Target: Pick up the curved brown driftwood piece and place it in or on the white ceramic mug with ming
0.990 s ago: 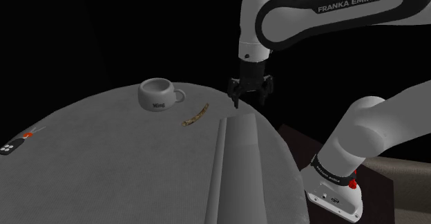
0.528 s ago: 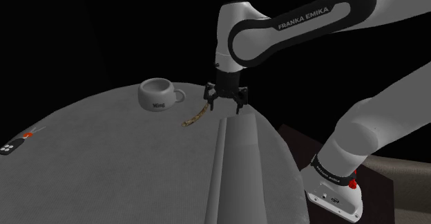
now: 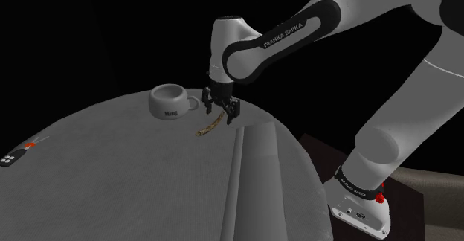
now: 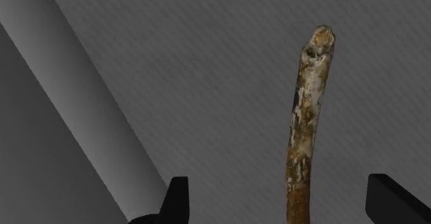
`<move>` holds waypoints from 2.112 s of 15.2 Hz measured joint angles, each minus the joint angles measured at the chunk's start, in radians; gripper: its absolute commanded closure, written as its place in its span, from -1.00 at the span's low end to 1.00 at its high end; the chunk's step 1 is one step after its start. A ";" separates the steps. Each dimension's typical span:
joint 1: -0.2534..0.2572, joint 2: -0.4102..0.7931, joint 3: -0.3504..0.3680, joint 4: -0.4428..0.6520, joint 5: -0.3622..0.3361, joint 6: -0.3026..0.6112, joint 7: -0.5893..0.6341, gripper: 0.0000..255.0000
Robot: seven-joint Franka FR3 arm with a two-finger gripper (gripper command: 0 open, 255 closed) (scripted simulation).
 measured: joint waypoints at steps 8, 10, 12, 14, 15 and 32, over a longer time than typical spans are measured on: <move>-0.003 0.160 0.000 0.037 -0.160 0.110 0.218 -1.00; 0.001 0.180 -0.004 0.030 -0.180 0.133 0.232 -1.00; 0.002 0.187 -0.005 0.030 -0.187 0.139 0.237 -1.00; 0.002 0.190 -0.006 0.030 -0.189 0.140 0.238 -1.00; 0.002 0.190 -0.006 0.030 -0.190 0.140 0.238 -1.00; -0.006 0.145 0.002 0.047 -0.146 0.090 0.206 1.00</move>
